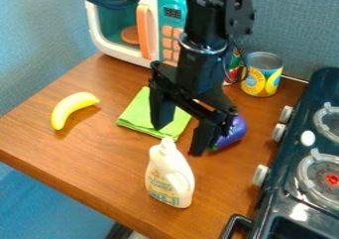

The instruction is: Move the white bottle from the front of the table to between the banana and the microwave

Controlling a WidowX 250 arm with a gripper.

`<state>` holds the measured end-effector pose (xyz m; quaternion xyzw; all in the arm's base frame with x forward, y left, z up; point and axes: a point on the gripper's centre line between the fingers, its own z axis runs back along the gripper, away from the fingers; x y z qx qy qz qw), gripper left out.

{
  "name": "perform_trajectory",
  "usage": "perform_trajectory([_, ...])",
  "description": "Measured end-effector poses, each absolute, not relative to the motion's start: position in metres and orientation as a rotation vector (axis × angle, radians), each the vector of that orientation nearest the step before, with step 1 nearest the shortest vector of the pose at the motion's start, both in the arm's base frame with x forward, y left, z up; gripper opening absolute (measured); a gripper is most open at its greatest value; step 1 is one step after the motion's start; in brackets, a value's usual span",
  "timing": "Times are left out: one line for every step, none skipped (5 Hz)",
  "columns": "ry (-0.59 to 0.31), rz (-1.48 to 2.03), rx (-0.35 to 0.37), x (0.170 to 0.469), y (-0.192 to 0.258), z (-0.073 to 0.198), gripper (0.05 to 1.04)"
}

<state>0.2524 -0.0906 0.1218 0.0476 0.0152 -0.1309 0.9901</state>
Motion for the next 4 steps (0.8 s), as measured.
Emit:
perform_trajectory([0.069,-0.281,0.101,0.250,-0.087,0.114,0.999])
perform_trajectory([0.097,-0.266,0.102,0.252,-0.076,0.109,0.999])
perform_trajectory([0.105,-0.271,0.099,0.252,-0.073,0.108,0.999])
perform_trajectory([0.118,-0.261,0.101,0.253,-0.070,0.105,0.999])
